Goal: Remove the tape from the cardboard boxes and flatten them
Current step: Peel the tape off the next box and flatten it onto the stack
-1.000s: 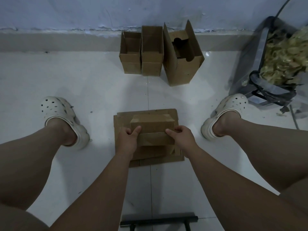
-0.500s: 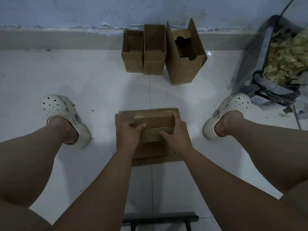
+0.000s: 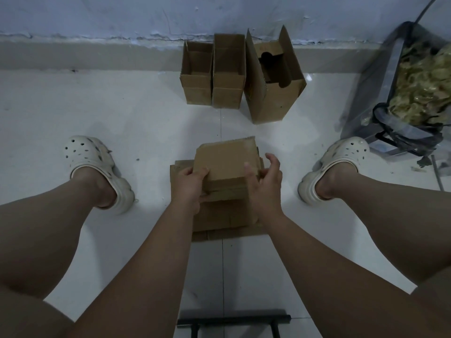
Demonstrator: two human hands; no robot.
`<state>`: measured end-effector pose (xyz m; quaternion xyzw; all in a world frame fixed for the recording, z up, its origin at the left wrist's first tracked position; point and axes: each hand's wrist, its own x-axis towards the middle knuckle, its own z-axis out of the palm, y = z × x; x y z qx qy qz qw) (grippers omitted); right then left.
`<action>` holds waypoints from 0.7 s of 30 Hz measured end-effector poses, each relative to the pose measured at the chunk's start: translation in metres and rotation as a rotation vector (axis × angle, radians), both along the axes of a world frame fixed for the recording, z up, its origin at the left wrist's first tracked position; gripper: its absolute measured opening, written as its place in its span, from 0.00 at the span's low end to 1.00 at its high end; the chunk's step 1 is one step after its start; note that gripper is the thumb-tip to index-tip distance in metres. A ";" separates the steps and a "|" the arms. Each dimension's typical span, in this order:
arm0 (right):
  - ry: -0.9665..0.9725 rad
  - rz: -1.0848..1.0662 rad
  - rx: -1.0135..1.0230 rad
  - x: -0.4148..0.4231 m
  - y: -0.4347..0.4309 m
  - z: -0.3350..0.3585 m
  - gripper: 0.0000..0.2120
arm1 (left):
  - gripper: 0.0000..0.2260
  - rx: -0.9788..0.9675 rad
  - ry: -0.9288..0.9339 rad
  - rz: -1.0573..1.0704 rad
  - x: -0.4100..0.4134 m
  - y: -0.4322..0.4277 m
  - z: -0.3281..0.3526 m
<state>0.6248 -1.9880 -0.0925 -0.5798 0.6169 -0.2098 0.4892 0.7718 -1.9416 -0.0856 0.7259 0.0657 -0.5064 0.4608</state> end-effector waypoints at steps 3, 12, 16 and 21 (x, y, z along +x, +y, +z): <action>0.027 -0.140 0.352 -0.004 -0.013 -0.002 0.36 | 0.19 -0.060 -0.047 -0.107 0.000 -0.001 0.001; -0.286 -0.179 0.600 -0.020 -0.028 -0.006 0.31 | 0.17 -0.012 -0.253 -0.422 0.001 0.002 -0.001; -0.301 -0.148 0.558 -0.025 -0.027 -0.010 0.46 | 0.15 -0.003 -0.393 -0.513 -0.001 0.005 -0.004; -0.362 -0.166 0.539 -0.024 -0.027 -0.010 0.54 | 0.17 -0.055 -0.488 -0.406 -0.005 0.003 0.001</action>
